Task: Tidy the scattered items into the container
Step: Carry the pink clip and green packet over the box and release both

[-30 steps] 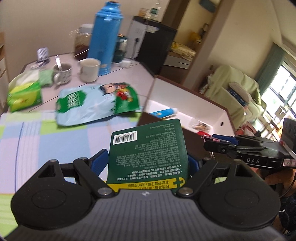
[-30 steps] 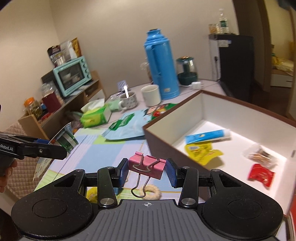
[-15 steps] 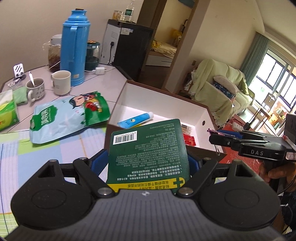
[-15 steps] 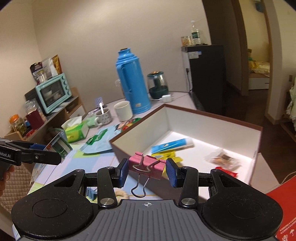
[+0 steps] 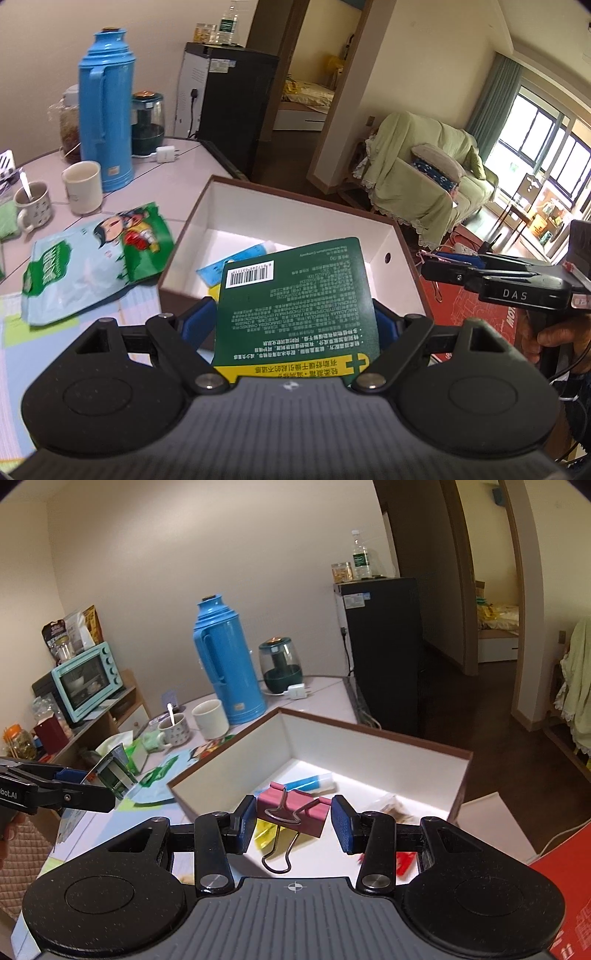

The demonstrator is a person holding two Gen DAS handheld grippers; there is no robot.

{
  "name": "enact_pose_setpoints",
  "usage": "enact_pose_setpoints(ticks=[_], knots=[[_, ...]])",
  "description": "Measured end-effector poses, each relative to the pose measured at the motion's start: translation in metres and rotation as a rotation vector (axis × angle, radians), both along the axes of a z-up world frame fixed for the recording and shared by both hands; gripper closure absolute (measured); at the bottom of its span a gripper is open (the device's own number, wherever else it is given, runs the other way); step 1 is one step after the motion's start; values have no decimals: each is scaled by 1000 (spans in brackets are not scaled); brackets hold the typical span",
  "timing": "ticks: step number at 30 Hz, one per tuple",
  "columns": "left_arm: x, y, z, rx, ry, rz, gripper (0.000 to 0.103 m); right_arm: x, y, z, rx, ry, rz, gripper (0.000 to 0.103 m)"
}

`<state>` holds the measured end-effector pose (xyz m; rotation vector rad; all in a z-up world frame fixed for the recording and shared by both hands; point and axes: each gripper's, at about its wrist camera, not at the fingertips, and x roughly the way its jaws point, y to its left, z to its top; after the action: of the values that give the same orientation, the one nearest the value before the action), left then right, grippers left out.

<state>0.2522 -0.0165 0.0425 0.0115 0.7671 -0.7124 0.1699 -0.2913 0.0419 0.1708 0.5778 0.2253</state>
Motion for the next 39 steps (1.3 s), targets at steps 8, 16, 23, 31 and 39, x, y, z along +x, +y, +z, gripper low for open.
enact_pose_setpoints(ticks=[8,16,23,31,39], knots=[[39,-48,4,50,-21,-82,20,41,-36,1,14,58,82,60],[84,-101,-19,166,11,-220,20,87,-53,-14,-90,195,244,60],[107,-147,-60,329,68,-407,20,109,-43,-42,-220,329,414,60],[115,-186,-117,511,143,-654,20,127,-30,-72,-350,461,587,60],[113,-201,-148,532,170,-757,20,138,-23,-90,-377,522,637,60]])
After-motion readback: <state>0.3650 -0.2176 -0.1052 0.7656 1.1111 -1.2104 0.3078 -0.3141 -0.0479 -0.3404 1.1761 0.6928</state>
